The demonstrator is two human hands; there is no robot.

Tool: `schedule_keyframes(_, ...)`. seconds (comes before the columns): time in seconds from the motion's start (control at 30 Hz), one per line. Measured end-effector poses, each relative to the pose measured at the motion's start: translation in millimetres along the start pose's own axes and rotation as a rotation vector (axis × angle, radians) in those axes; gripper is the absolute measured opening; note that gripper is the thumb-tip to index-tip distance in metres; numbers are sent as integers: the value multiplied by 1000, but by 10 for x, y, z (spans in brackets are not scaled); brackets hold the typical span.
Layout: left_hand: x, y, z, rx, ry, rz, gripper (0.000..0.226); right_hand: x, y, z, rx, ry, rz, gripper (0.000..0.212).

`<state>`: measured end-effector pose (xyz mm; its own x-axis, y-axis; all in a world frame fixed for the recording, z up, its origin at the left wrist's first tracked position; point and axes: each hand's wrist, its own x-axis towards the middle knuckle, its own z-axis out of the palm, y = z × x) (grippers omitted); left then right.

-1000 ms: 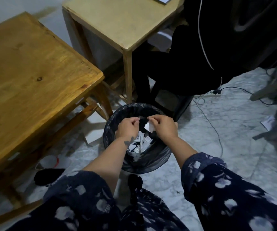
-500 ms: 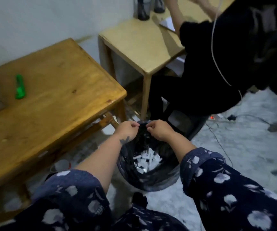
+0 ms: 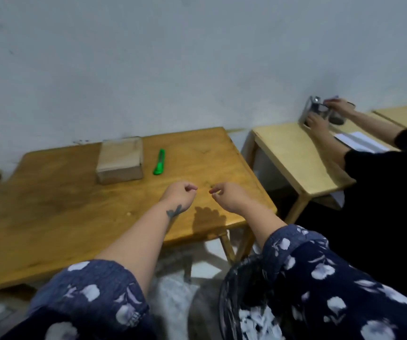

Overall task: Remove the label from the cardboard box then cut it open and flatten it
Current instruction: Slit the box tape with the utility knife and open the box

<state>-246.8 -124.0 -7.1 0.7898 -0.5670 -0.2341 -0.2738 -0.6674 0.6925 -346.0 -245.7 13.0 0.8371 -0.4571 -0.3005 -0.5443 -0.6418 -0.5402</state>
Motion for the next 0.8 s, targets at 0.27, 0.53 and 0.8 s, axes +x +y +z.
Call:
schedule_keyframes(0.27, 663, -718, -978, 54, 246, -59, 24, 945, -828, 374, -13, -22, -3, 29)
schedule_keyframes(0.53, 1287, -1447, -1488, 108, 419, 13, 24, 1795, -1230, 904, 185, 84, 172, 34)
schedule_keyframes(0.8, 1746, -1705, -1463, 257, 306, -185, 66, 2223, -1292, 1202, 120, 273, 230, 43)
